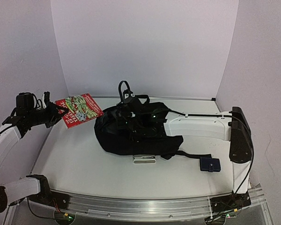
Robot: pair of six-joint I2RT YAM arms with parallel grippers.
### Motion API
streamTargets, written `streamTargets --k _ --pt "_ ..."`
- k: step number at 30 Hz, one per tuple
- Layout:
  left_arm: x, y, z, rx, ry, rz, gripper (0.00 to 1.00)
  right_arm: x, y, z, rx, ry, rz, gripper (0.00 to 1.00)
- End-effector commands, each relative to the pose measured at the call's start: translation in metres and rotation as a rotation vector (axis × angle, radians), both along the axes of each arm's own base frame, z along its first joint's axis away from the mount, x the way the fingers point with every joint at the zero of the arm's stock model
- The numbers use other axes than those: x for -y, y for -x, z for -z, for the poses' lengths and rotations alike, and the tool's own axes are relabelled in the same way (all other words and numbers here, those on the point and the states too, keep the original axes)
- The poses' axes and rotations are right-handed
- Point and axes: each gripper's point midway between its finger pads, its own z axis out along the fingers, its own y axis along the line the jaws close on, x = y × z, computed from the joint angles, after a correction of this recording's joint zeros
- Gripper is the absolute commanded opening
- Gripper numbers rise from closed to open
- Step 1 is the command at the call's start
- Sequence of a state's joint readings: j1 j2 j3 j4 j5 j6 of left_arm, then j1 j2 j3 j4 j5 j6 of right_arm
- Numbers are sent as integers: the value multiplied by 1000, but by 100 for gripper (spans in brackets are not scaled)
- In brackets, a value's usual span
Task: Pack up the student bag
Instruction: Place the book in the student bag.
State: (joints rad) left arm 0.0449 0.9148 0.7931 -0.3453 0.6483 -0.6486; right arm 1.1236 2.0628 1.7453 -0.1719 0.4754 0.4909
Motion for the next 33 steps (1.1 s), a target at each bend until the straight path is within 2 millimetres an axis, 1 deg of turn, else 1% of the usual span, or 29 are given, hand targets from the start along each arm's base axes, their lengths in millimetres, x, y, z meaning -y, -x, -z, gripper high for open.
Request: streamTargets --k 1,3,7,11,15,19,21,25,29,33 --pt "26 6 -4 -16 149 107 0 27 -6 -56 78 -220 155 0" --pt "33 8 9 -62 158 119 0 29 -4 -57 78 -243 161 0" --pt "61 10 26 -129 193 187 0 28 -3 -58 72 -273 156 0" --pt "86 7 28 -145 196 249 0 25 -3 -60 68 -291 148 0" --pt "98 -1 30 -161 226 282 0 26 -1 -64 66 -310 144 0" --pt "112 -6 30 -170 257 317 0 24 1 -70 72 -335 122 0" --pt "124 -7 32 -181 268 344 0 22 1 -73 75 -345 115 0" --pt "154 -4 35 -201 272 416 0 20 0 -81 89 -361 111 0" --pt "177 0 48 -261 269 454 0 19 -2 -89 104 -371 114 0" --pt "190 2 64 -316 267 464 0 17 -4 -95 116 -383 117 0"
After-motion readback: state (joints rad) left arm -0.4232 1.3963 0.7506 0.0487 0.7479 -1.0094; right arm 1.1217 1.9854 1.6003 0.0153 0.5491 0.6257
